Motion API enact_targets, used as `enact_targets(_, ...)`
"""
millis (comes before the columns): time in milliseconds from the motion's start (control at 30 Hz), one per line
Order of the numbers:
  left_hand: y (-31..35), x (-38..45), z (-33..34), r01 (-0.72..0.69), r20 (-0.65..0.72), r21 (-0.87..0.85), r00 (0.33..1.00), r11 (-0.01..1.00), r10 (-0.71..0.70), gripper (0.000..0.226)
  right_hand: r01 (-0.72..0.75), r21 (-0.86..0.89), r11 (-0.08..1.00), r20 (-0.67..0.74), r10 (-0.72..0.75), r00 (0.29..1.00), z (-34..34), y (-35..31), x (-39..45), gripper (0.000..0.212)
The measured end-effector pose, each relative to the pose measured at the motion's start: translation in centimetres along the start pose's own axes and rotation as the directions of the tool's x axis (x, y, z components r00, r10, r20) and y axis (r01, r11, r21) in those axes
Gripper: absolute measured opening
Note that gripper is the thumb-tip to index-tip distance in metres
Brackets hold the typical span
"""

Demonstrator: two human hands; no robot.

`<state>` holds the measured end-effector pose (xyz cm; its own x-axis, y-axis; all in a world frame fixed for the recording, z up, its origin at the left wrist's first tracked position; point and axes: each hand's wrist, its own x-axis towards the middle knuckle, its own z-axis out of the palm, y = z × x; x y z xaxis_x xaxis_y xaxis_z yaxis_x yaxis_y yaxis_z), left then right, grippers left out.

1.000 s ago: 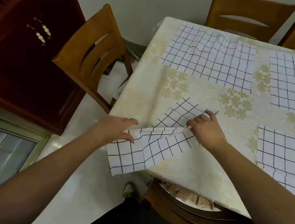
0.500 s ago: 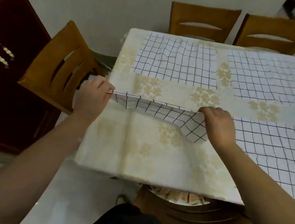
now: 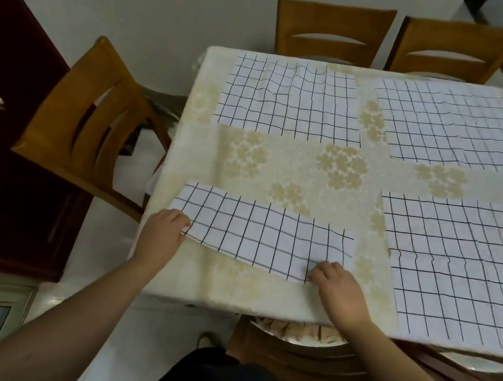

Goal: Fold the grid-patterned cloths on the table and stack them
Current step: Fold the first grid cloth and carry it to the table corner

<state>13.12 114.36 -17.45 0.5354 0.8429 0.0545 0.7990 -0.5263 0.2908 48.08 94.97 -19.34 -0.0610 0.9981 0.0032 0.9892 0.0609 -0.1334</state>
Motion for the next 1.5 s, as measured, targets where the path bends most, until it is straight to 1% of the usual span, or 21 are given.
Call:
enact_targets(133, -0.6, -2.1, 2.4, 0.12, 0.11, 0.019, 0.986, 0.993, -0.122, 0.036, 0.013, -0.026, 1.0, 0.092, -0.011, 0.996, 1.1, -0.9, -1.4, 0.048)
enact_targets(233, -0.1, -3.1, 3.1, 0.216, 0.073, 0.057, 0.973, 0.975, -0.219, 0.041, 0.02, -0.06, 0.998, 0.097, -0.014, 0.995, 1.1, -0.9, -1.5, 0.052)
enact_targets(300, 0.0, -3.5, 3.6, 0.339, 0.039, 0.014, 0.94, 0.941, -0.339, 0.045, -0.009, -0.069, 0.998, 0.091, 0.015, 0.996, 1.1, -0.6, -1.5, 0.054)
enact_targets(333, 0.0, -3.6, 3.7, 0.414, 0.028, -0.045, 0.91, 0.909, -0.413, 0.045, -0.043, -0.063, 0.997, 0.093, 0.049, 0.994, 1.2, -0.4, -1.4, 0.057)
enact_targets(433, -0.2, -3.3, 3.8, 0.574, -0.008, -0.321, 0.794, 0.753, -0.608, 0.038, -0.177, -0.048, 0.983, 0.109, 0.181, 0.977, 1.4, -0.2, -1.4, 0.064)
enact_targets(533, 0.2, -2.9, 3.3, 0.613, -0.017, -0.476, 0.711, 0.631, -0.703, 0.03, -0.291, -0.015, 0.956, 0.091, 0.291, 0.952, 1.3, -0.6, -1.6, 0.067)
enact_targets(567, 0.5, -2.8, 3.0, 0.62, 0.024, -0.557, 0.677, 0.552, -0.736, 0.03, -0.338, 0.004, 0.941, 0.09, 0.337, 0.937, 1.2, -0.8, -1.7, 0.068)
enact_targets(633, 0.9, -2.5, 2.7, 0.62, 0.176, -0.716, 0.605, 0.321, -0.776, 0.033, -0.467, 0.073, 0.881, 0.113, 0.458, 0.882, 1.2, -1.0, -1.9, 0.075)
enact_targets(667, 1.0, -2.3, 2.6, 0.611, 0.255, -0.765, 0.579, 0.204, -0.774, 0.036, -0.543, 0.127, 0.83, 0.139, 0.527, 0.838, 1.3, -1.0, -2.0, 0.079)
enact_targets(700, 1.1, -2.2, 2.5, 0.607, 0.304, -0.781, 0.573, 0.145, -0.761, 0.039, -0.621, 0.194, 0.759, 0.175, 0.596, 0.784, 1.3, -1.0, -2.0, 0.082)
enact_targets(733, 1.3, -2.1, 2.6, 0.614, 0.328, -0.778, 0.574, 0.13, -0.75, 0.044, -0.688, 0.269, 0.674, 0.209, 0.656, 0.725, 1.2, -1.1, -1.9, 0.085)
enact_targets(767, 1.4, -2.0, 2.7, 0.623, 0.325, -0.768, 0.576, 0.145, -0.75, 0.048, -0.734, 0.347, 0.585, 0.232, 0.704, 0.671, 1.1, -1.0, -1.9, 0.086)
enact_targets(833, 1.7, -2.1, 2.6, 0.645, 0.269, -0.733, 0.567, 0.217, -0.778, 0.05, -0.755, 0.531, 0.386, 0.282, 0.76, 0.586, 0.6, -1.0, -1.7, 0.083)
enact_targets(900, 2.4, -2.0, 2.0, 0.64, 0.191, -0.71, 0.578, 0.295, -0.793, 0.046, -0.722, 0.669, 0.176, 0.354, 0.779, 0.517, -0.3, -1.1, -1.6, 0.069)
enact_targets(1000, 3.7, -1.2, 0.5, 0.574, 0.077, -0.687, 0.667, 0.446, -0.741, 0.037, -0.641, 0.767, -0.034, 0.413, 0.791, 0.452, -1.1, -0.9, -1.5, 0.038)
enact_targets(1033, 4.5, -0.9, -0.3, 0.545, 0.038, -0.664, 0.709, 0.513, -0.704, 0.035, -0.614, 0.785, -0.089, 0.438, 0.78, 0.447, -1.2, -0.8, -1.4, 0.037)
enact_targets(1100, 6.5, -0.2, -1.7, 0.456, -0.034, -0.618, 0.798, 0.64, -0.602, 0.031, -0.585, 0.797, -0.154, 0.483, 0.744, 0.462, -1.4, -0.7, -1.3, 0.041)
enact_targets(1133, 7.5, 0.2, -2.3, 0.406, -0.058, -0.604, 0.836, 0.686, -0.546, 0.029, -0.583, 0.794, -0.174, 0.506, 0.721, 0.474, -1.4, -0.8, -1.2, 0.037)
enact_targets(1267, 12.3, 1.3, -2.9, 0.227, -0.059, -0.56, 0.948, 0.797, -0.312, 0.028, -0.604, 0.77, -0.209, 0.569, 0.653, 0.5, -0.9, -1.2, -1.3, 0.026)
enact_targets(1367, 16.4, 1.6, -2.1, 0.129, 0.004, -0.54, 0.989, 0.832, -0.15, 0.031, -0.606, 0.756, -0.245, 0.609, 0.602, 0.516, -0.7, -1.4, -1.6, 0.028)
enact_targets(1500, 21.9, 1.4, -0.1, 0.065, 0.122, -0.532, 0.993, 0.844, 0.0, 0.039, -0.581, 0.755, -0.305, 0.638, 0.548, 0.541, -1.1, -1.7, -1.7, 0.033)
